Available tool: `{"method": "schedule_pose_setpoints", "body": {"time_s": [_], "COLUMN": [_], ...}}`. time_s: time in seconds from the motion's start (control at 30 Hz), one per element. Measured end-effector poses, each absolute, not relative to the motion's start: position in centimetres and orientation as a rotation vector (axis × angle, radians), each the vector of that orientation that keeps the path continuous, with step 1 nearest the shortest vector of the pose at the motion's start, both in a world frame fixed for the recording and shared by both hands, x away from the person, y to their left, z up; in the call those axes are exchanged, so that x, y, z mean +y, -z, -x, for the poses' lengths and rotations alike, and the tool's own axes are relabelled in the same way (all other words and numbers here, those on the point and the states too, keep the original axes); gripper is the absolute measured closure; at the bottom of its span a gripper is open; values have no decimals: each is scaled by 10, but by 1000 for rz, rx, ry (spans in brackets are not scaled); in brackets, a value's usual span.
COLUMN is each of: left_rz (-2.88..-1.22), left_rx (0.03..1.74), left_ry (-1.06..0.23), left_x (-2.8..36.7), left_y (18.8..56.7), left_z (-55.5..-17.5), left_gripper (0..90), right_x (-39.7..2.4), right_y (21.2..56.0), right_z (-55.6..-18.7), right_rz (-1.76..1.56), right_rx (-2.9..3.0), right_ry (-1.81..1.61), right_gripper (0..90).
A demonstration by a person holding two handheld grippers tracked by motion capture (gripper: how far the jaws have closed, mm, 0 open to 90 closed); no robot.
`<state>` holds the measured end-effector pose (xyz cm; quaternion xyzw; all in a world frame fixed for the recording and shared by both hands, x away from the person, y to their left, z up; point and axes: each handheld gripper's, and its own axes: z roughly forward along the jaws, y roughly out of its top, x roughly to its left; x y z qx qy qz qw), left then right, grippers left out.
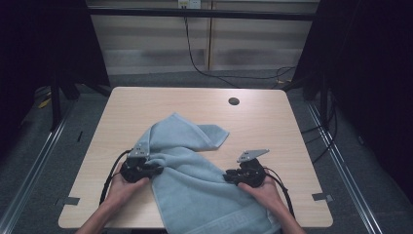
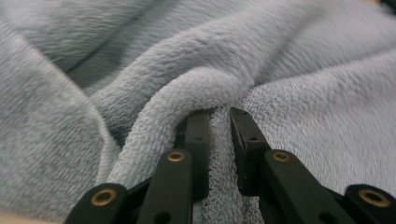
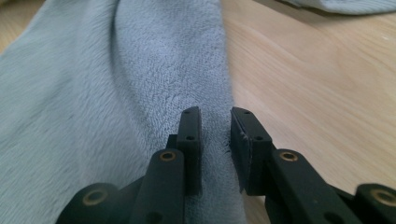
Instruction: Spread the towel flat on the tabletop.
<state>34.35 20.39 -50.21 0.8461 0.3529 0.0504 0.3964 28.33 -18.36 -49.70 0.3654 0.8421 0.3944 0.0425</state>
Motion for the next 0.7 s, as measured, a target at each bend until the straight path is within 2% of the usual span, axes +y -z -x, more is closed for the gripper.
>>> {"method": "schedule_pose_setpoints", "body": {"time_s": [0.2,0.33,0.4,0.53,0.57,0.7], "left_rz": [-2090,-2039,-2060,-2106,-2126,-2161], "left_rx": [971,981,957,884,862,810], "left_ry": [-183,-138,-97,-51,-52,-16], "left_x": [203,208,207,206,205,209], "left_y": [505,509,507,505,503,501], "left_z": [-378,-381,-374,-350,-343,-314], "left_gripper": [794,782,740,725,717,706], "right_x": [-165,-153,-148,-146,-148,-159], "right_y": [496,499,498,499,497,490], "right_z": [-281,-275,-267,-244,-232,-230], "right_rz": [-1072,-1023,-988,-949,-925,-982], "right_rx": [2638,2676,2702,2771,2799,2719], "right_ry": [-1230,-1251,-1263,-1289,-1286,-1366], "right_gripper": [721,741,762,764,758,710]}}
